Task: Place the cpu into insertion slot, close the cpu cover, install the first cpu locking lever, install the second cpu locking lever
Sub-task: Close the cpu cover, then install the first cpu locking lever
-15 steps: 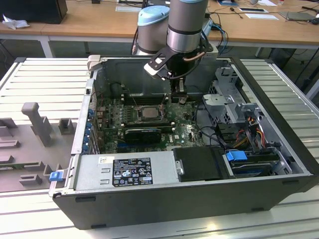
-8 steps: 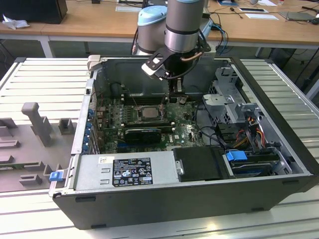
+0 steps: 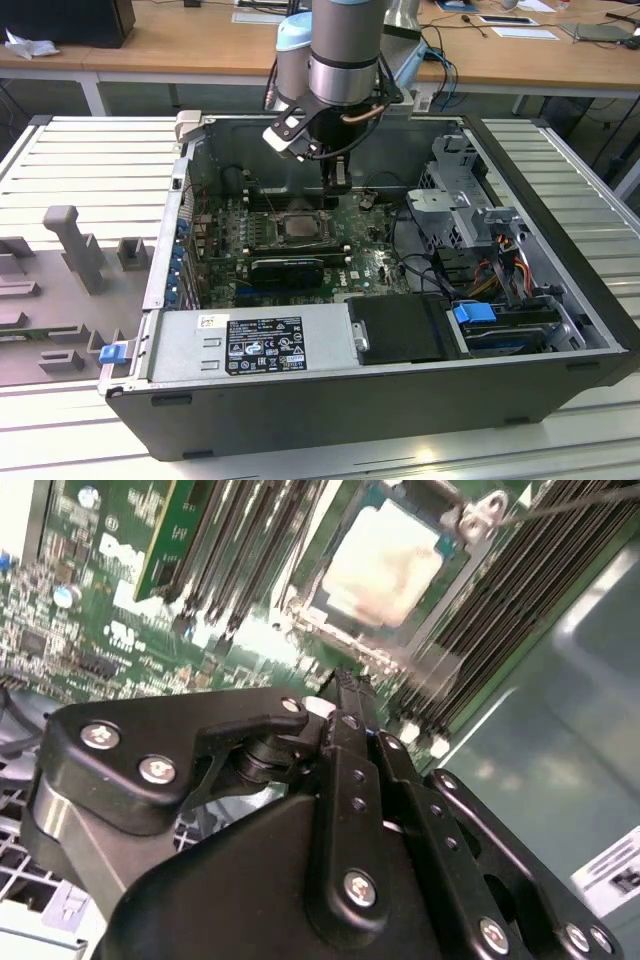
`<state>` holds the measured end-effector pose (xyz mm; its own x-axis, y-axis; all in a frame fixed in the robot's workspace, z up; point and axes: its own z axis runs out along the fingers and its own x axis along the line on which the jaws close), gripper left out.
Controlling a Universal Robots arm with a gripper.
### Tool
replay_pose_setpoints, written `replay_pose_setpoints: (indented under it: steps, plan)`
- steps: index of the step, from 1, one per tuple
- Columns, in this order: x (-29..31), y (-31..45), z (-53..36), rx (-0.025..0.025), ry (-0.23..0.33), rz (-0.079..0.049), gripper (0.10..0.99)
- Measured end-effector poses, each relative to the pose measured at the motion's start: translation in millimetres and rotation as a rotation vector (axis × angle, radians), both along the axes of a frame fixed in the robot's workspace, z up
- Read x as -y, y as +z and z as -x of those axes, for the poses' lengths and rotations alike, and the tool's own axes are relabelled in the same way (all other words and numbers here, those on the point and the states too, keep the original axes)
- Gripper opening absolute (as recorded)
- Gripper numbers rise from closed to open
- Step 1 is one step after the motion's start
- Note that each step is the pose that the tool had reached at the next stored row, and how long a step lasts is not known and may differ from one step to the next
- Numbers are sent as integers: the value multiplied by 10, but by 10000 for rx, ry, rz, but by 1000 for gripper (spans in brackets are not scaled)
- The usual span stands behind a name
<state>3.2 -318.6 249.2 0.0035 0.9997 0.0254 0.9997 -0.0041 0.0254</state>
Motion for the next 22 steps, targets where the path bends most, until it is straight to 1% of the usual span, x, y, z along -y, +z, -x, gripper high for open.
replay_pose_setpoints:
  steps: [1, 2, 4, 7, 10, 12, 13, 14, 22]
  plan:
    - [0, 0, 56, 2, 7, 0, 106]
    - [-1, -7, 90, 3, 19, -3, 106]
    - [0, -31, 97, 2, 41, 1, 106]
    - [0, -95, 116, 1, 83, -10, 106]
    - [0, -141, 168, 3, 209, -44, 106]
    - [-1, -153, 325, 1, 226, -44, 106]
    - [-1, -153, 367, 2, 230, -43, 106]
    - [-2, -154, 388, 3, 228, -44, 106]
    - [-1, -153, 453, 2, 269, -52, 106]
